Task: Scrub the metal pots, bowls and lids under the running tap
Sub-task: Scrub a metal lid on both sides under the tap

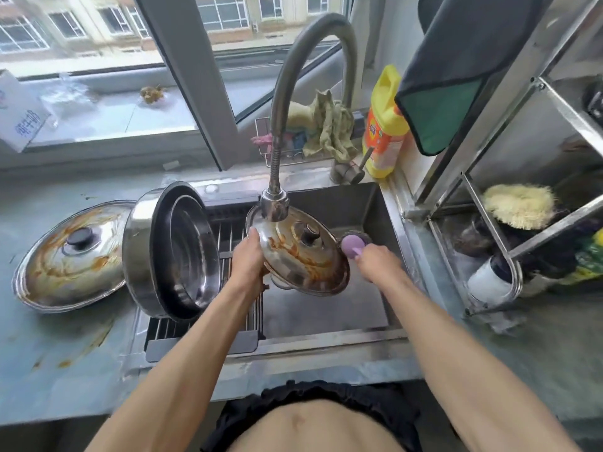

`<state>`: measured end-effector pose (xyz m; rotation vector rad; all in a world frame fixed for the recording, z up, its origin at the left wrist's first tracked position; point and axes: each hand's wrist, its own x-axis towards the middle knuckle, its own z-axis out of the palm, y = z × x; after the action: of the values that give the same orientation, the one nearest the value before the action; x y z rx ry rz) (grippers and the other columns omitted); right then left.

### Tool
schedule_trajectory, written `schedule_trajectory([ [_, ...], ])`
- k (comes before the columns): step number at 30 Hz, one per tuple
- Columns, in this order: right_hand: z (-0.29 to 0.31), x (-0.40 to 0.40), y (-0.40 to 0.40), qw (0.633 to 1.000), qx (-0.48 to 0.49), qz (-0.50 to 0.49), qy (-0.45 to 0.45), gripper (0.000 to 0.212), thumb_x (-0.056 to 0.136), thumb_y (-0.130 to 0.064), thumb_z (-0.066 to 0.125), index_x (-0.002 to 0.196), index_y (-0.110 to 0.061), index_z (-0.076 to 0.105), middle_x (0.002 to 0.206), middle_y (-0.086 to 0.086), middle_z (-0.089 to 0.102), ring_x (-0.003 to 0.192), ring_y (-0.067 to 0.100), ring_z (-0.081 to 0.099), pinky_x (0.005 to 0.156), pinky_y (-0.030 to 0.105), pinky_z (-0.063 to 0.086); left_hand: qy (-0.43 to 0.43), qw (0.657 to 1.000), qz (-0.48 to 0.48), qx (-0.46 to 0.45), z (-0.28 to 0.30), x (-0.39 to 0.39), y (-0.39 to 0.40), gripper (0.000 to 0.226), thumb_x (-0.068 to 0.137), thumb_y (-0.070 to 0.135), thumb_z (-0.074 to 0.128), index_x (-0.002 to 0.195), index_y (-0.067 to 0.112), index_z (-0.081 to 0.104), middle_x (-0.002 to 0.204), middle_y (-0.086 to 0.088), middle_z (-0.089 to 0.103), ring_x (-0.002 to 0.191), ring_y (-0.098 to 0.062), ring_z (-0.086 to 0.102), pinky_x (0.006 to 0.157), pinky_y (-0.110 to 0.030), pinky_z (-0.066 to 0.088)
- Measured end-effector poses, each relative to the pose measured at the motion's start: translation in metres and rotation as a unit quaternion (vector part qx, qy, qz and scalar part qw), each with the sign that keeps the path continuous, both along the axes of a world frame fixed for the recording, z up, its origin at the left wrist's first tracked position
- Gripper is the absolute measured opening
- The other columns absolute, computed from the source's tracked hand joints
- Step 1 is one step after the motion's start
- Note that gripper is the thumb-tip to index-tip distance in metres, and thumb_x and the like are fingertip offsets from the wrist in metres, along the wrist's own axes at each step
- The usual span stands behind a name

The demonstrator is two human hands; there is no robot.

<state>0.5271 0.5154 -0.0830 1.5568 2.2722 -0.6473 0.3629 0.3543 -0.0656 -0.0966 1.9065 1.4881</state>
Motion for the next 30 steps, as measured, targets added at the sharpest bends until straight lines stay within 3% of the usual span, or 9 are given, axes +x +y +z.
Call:
schedule_trajectory([
  [3, 0.023, -0.020, 0.022, 0.990, 0.051, 0.087, -0.100, 0.038, 0.103, -0.024, 0.045, 0.137, -0.011, 0.054, 0.138, 0.011, 0.056, 0.126, 0.030, 0.055, 0.096, 0.042, 0.049, 0.024, 0.999, -0.029, -0.001, -0.001, -0.008, 0.012, 0.042, 0.105, 0.042, 0.046, 0.091, 0.012, 0.071, 0.092, -0.016, 0.070, 0.079, -0.026, 0.063, 0.071, -0.041, 0.052],
  [6, 0.044, -0.039, 0.043, 0.985, 0.090, 0.112, -0.091, 0.035, 0.098, -0.017, 0.050, 0.132, -0.010, 0.057, 0.133, 0.010, 0.059, 0.121, 0.031, 0.059, 0.090, 0.040, 0.051, 0.047, 0.999, -0.022, -0.010, 0.002, -0.014, 0.028, 0.034, 0.103, 0.026, 0.047, 0.079, 0.010, 0.066, 0.083, -0.011, 0.069, 0.083, -0.028, 0.065, 0.079, -0.042, 0.053],
  [8, 0.052, -0.051, 0.055, 0.984, 0.119, 0.109, -0.079, 0.035, 0.095, -0.011, 0.053, 0.130, -0.007, 0.056, 0.129, 0.011, 0.061, 0.118, 0.032, 0.060, 0.088, 0.039, 0.051, 0.067, 0.997, -0.024, -0.024, 0.007, -0.013, 0.036, 0.030, 0.099, 0.017, 0.050, 0.071, 0.011, 0.058, 0.076, -0.008, 0.060, 0.078, -0.026, 0.056, 0.074, -0.039, 0.046],
  [12, 0.056, -0.069, 0.076, 0.969, 0.204, 0.133, -0.045, 0.050, 0.099, -0.009, 0.046, 0.146, -0.002, 0.031, 0.131, 0.013, 0.060, 0.117, 0.033, 0.062, 0.084, 0.038, 0.049, 0.072, 0.996, -0.031, -0.040, 0.008, -0.014, 0.048, 0.028, 0.089, -0.004, 0.047, 0.067, 0.012, 0.051, 0.072, -0.007, 0.049, 0.076, -0.026, 0.045, 0.074, -0.037, 0.039],
  [16, 0.053, -0.082, 0.094, 0.964, 0.210, 0.160, -0.026, 0.075, 0.096, -0.008, 0.048, 0.155, 0.002, 0.003, 0.129, 0.013, 0.062, 0.113, 0.033, 0.063, 0.071, 0.036, 0.040, 0.044, 0.998, -0.018, -0.032, 0.002, -0.016, 0.053, 0.033, 0.080, -0.019, 0.044, 0.063, 0.008, 0.049, 0.069, -0.007, 0.048, 0.071, -0.022, 0.046, 0.074, -0.038, 0.040],
  [18, 0.051, -0.087, 0.102, 0.963, 0.211, 0.163, -0.037, 0.073, 0.096, -0.008, 0.048, 0.155, 0.000, 0.007, 0.128, 0.014, 0.062, 0.111, 0.033, 0.064, 0.073, 0.036, 0.042, 0.033, 0.999, -0.002, -0.016, 0.003, -0.014, 0.057, 0.027, 0.082, -0.010, 0.048, 0.061, 0.008, 0.048, 0.062, -0.007, 0.050, 0.065, -0.022, 0.046, 0.069, -0.035, 0.039],
  [21, 0.042, -0.097, 0.110, 0.960, 0.218, 0.168, -0.049, 0.068, 0.096, -0.006, 0.044, 0.155, 0.000, 0.011, 0.125, 0.014, 0.064, 0.108, 0.034, 0.065, 0.070, 0.036, 0.041, 0.029, 0.999, 0.020, 0.008, 0.005, -0.016, 0.060, 0.023, 0.077, 0.024, 0.058, 0.061, 0.009, 0.051, 0.045, 0.002, 0.051, 0.055, -0.019, 0.043, 0.061, -0.030, 0.036],
  [25, 0.032, -0.101, 0.117, 0.966, 0.202, 0.160, -0.020, 0.054, 0.098, -0.006, 0.041, 0.149, 0.001, 0.026, 0.129, 0.014, 0.062, 0.113, 0.035, 0.063, 0.074, 0.037, 0.044, -0.002, 0.999, 0.037, 0.022, 0.001, -0.019, 0.060, 0.030, 0.093, 0.003, 0.051, 0.064, 0.010, 0.052, 0.049, 0.000, 0.052, 0.056, -0.020, 0.045, 0.057, -0.029, 0.039],
  [30, 0.021, -0.102, 0.122, 0.965, 0.212, 0.151, -0.009, 0.050, 0.099, -0.004, 0.038, 0.148, 0.001, 0.030, 0.123, 0.015, 0.065, 0.109, 0.037, 0.065, 0.072, 0.037, 0.043, -0.027, 0.998, 0.046, 0.036, 0.003, -0.020, 0.059, 0.015, 0.076, 0.020, 0.067, 0.078, 0.007, 0.058, 0.068, -0.008, 0.056, 0.066, -0.024, 0.049, 0.069, -0.036, 0.043],
])
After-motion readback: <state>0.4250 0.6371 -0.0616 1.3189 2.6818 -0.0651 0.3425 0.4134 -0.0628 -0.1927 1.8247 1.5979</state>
